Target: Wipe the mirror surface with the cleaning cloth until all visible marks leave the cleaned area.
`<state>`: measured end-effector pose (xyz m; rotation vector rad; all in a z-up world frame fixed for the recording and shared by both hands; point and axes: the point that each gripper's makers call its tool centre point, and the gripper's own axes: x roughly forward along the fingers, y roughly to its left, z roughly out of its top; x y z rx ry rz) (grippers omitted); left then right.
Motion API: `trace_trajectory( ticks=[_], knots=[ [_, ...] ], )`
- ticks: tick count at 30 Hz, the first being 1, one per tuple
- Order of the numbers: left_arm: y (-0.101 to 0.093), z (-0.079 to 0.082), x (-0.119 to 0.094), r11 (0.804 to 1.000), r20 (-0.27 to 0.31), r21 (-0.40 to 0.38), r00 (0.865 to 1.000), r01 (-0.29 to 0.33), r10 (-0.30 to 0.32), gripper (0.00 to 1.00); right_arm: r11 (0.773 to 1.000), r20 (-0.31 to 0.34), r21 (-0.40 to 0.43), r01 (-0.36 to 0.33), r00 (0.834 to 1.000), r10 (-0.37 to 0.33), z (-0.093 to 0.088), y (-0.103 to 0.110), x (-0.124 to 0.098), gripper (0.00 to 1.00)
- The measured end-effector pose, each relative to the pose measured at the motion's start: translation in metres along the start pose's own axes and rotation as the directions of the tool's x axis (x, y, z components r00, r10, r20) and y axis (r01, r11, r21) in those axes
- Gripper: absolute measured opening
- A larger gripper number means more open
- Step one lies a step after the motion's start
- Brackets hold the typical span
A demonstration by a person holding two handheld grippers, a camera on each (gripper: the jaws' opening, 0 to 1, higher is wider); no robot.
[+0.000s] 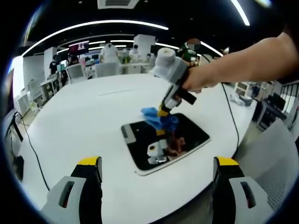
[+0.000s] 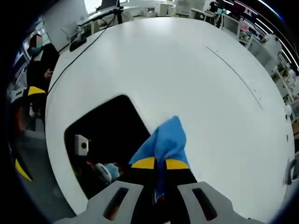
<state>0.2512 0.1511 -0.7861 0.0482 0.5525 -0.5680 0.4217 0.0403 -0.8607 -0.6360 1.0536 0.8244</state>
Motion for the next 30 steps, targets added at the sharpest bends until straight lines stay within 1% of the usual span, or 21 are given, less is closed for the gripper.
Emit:
trace_trajectory(
  ticks=[2, 4, 7, 10, 17, 20, 22, 27, 30],
  knots=[
    [0.0001, 0.0001, -0.0001, 1.000, 0.000, 0.002, 1.000, -0.001, 0.001, 0.99, 1.000, -0.005, -0.011, 0.004, 1.000, -0.004, 0.0001, -0.0004, 0.0004, 0.00],
    [0.0006, 0.0000, -0.0003, 1.000, 0.001, -0.001, 1.000, -0.002, 0.002, 0.99, 1.000, -0.005, 0.003, 0.003, 1.000, -0.003, -0.0003, -0.0010, 0.0004, 0.00],
    [0.0009, -0.0001, -0.0005, 1.000, 0.001, -0.001, 1.000, -0.003, 0.003, 0.99, 1.000, -0.009, -0.008, 0.010, 1.000, -0.010, -0.0011, -0.0006, -0.0005, 0.00],
    [0.0009, 0.0001, -0.0004, 1.000, 0.001, -0.001, 1.000, -0.003, 0.003, 0.99, 1.000, -0.017, -0.001, 0.011, 1.000, -0.011, -0.0035, -0.0015, -0.0021, 0.00],
    [0.0017, 0.0001, 0.0000, 1.000, 0.002, 0.000, 1.000, -0.005, 0.005, 0.99, 1.000, -0.011, 0.017, 0.018, 1.000, -0.018, -0.0059, -0.0025, -0.0037, 0.00],
    [0.0019, -0.0001, 0.0004, 1.000, 0.002, -0.002, 1.000, -0.004, 0.004, 0.99, 0.998, -0.016, 0.043, 0.038, 0.999, -0.037, -0.0057, -0.0020, -0.0036, 0.00],
    [0.0014, 0.0005, 0.0004, 1.000, 0.003, -0.003, 1.000, -0.003, 0.003, 0.99, 0.998, -0.021, 0.009, 0.063, 0.998, -0.063, -0.0054, 0.0002, -0.0043, 0.00],
    [0.0008, 0.0010, 0.0000, 1.000, 0.004, -0.006, 1.000, -0.003, 0.003, 0.99, 0.996, -0.006, 0.037, 0.078, 0.997, -0.077, -0.0059, -0.0039, -0.0020, 0.00],
    [0.0007, 0.0007, 0.0001, 1.000, 0.004, -0.007, 1.000, -0.003, 0.003, 0.99, 0.994, 0.001, 0.060, 0.092, 0.996, -0.092, -0.0067, -0.0010, -0.0043, 0.00]
  ],
)
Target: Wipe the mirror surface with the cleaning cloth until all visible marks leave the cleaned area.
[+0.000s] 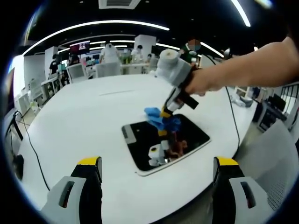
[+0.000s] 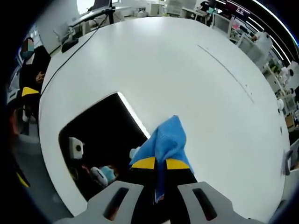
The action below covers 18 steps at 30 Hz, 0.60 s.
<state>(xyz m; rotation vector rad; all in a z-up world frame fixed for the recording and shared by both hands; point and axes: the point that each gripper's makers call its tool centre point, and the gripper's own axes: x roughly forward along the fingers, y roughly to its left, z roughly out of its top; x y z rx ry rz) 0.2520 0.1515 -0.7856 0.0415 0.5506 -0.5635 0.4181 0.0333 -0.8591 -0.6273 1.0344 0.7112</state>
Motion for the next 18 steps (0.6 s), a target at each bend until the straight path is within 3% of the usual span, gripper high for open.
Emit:
trace_trajectory(
  ticks=[18],
  knots=[
    [-0.001, -0.001, -0.001, 1.000, -0.003, 0.001, 1.000, 0.001, -0.001, 0.99, 0.999, 0.042, 0.020, 0.039, 0.998, -0.040, -0.009, 0.013, -0.011, 0.00]
  ],
)
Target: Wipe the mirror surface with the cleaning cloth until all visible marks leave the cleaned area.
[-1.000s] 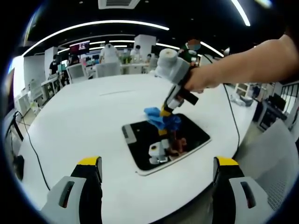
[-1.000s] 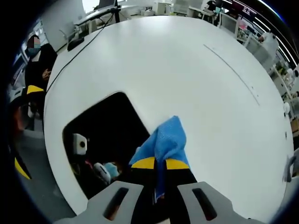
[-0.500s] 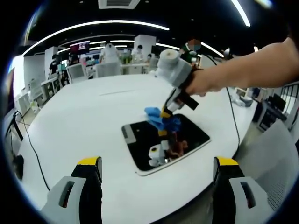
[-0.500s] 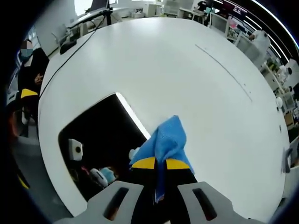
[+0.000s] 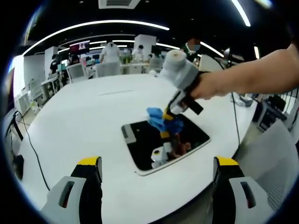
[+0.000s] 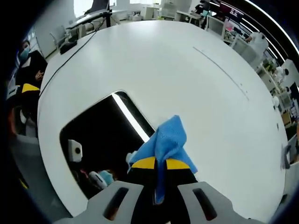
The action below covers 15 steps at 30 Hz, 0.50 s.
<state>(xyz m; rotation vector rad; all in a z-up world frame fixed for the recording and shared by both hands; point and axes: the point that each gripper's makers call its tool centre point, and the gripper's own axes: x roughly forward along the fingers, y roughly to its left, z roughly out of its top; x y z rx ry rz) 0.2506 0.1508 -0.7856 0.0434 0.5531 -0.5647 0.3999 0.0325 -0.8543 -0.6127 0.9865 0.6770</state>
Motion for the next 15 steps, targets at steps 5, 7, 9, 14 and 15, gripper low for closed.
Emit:
trace_trajectory(
  ticks=[5, 7, 9, 14, 15],
  knots=[
    [0.0002, -0.0005, 0.0000, 1.000, -0.001, 0.000, 1.000, 0.000, 0.000, 0.99, 1.000, 0.011, 0.015, 0.007, 1.000, -0.007, 0.0004, -0.0002, 0.0001, 0.00],
    [0.0006, -0.0004, -0.0002, 1.000, 0.000, -0.001, 1.000, -0.002, 0.002, 0.99, 1.000, 0.016, 0.027, 0.005, 1.000, -0.006, -0.0009, 0.0001, -0.0001, 0.00],
    [0.0008, -0.0003, -0.0002, 1.000, 0.000, -0.002, 1.000, -0.003, 0.003, 0.99, 0.999, 0.028, 0.046, 0.000, 1.000, -0.001, -0.0028, 0.0008, -0.0010, 0.00],
    [0.0013, -0.0003, -0.0001, 1.000, -0.001, -0.001, 1.000, -0.005, 0.005, 0.99, 0.997, 0.056, 0.078, -0.017, 0.998, 0.012, -0.0074, 0.0034, -0.0036, 0.00],
    [0.0012, -0.0003, 0.0000, 1.000, -0.002, 0.001, 1.000, -0.005, 0.005, 0.99, 0.997, 0.058, 0.080, -0.016, 0.998, 0.011, -0.0074, 0.0037, -0.0034, 0.00]
  ],
)
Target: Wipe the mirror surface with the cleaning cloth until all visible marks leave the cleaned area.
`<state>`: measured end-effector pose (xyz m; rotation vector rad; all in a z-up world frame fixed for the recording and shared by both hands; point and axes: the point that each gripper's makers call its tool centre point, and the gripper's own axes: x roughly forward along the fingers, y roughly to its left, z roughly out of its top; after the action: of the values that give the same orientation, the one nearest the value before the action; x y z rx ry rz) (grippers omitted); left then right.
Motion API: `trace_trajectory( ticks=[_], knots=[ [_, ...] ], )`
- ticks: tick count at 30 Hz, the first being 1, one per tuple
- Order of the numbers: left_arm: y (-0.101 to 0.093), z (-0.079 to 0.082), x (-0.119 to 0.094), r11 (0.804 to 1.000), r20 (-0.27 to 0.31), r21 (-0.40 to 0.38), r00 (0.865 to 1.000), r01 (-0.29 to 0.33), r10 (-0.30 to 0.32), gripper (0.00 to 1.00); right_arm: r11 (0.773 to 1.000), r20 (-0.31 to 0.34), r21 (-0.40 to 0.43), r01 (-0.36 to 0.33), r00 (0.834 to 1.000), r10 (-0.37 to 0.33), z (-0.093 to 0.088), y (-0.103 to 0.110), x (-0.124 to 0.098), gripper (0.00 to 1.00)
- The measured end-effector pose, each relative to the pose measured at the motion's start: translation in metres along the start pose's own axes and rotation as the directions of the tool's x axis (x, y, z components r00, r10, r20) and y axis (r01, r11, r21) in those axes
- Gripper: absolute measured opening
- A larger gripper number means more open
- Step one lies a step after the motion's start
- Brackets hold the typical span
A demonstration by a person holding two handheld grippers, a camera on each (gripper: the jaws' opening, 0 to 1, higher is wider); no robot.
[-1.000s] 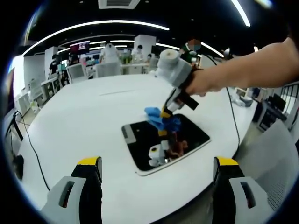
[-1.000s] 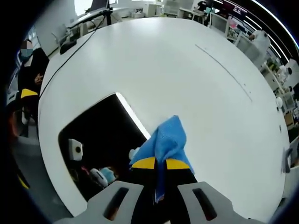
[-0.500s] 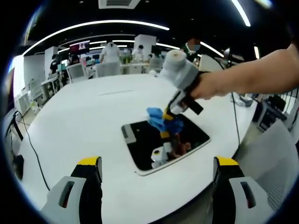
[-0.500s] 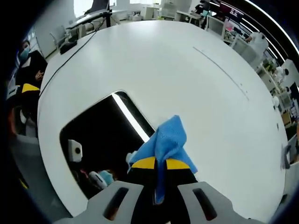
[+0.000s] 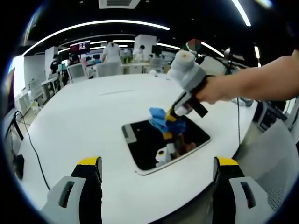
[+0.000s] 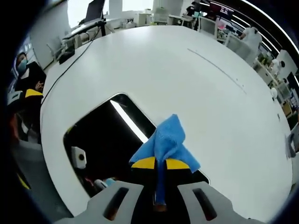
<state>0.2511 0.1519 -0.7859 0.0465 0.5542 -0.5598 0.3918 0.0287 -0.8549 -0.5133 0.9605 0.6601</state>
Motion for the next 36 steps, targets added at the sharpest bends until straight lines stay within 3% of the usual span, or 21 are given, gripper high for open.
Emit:
trace_trajectory(
  ticks=[14, 36],
  knots=[
    [0.004, -0.002, -0.001, 1.000, -0.002, -0.006, 1.000, -0.016, 0.016, 0.99, 1.000, 0.018, 0.006, 0.008, 1.000, -0.008, -0.009, 0.009, -0.007, 0.00],
    [-0.003, -0.004, 0.001, 1.000, -0.010, 0.001, 1.000, 0.018, -0.018, 0.99, 0.998, 0.053, 0.058, 0.009, 0.999, -0.012, -0.026, 0.024, -0.018, 0.00]
  ],
)
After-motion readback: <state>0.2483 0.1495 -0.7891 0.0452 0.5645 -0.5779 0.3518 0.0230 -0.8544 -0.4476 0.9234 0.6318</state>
